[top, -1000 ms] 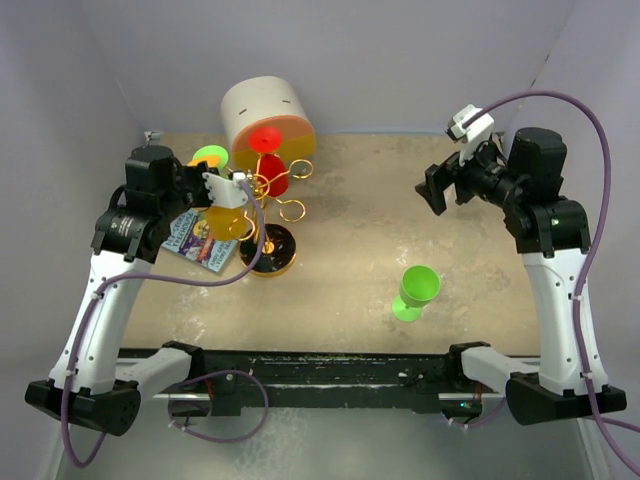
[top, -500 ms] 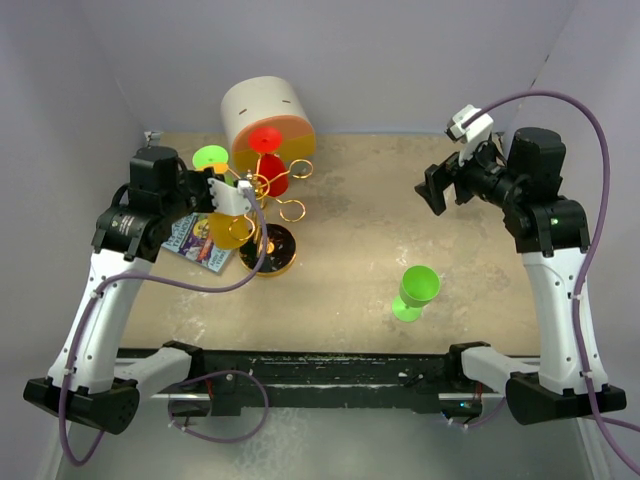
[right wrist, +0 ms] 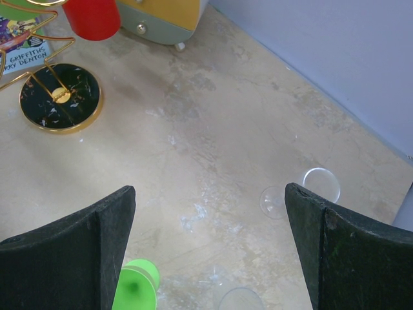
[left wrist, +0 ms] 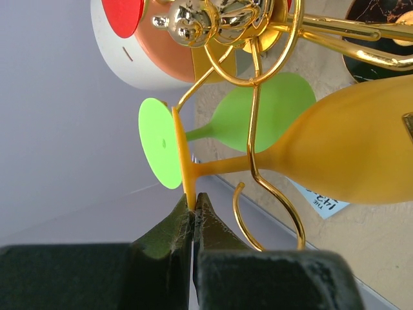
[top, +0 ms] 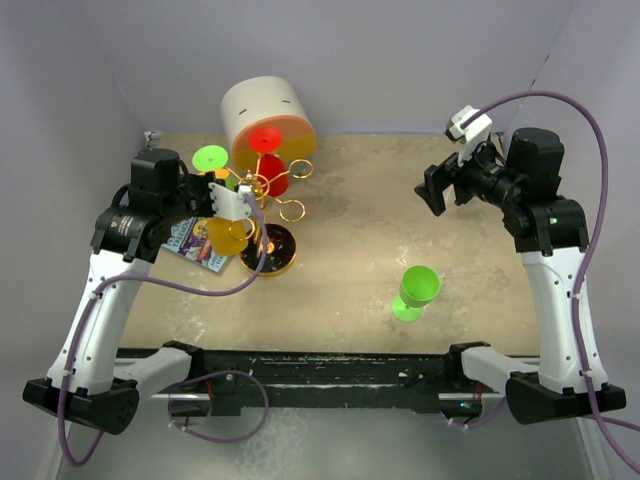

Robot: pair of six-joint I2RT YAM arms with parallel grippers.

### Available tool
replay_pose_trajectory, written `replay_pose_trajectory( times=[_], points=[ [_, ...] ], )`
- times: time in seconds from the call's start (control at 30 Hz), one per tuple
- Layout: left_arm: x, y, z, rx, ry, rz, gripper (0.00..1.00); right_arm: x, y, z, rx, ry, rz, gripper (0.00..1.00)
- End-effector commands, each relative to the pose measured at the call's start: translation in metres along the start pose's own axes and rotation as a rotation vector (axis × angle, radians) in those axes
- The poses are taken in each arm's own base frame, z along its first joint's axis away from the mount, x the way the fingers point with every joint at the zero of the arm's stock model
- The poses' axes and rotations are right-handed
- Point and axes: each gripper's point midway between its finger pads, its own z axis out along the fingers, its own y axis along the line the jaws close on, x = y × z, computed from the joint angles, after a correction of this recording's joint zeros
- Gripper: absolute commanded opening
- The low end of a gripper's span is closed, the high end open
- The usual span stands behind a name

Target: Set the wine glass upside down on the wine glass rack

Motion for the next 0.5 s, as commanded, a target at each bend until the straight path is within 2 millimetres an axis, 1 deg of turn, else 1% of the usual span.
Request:
replay_pose_trajectory(
  times=[0.0, 0.47],
  points=[
    [-0.0116, 0.0152, -0.0164, -0.055, -0.043, 0.020, 0.00, -0.0101, 0.0000, -0.0056, 0.003, -0.035, -0.024, 1.00],
    [-0.0120, 0.0124, -0.0258, -0.053, -0.041, 0.034, 0.00, -0.0082, -0.0012, -0.0041, 0.004, -0.025, -0.025, 1.00]
  ],
)
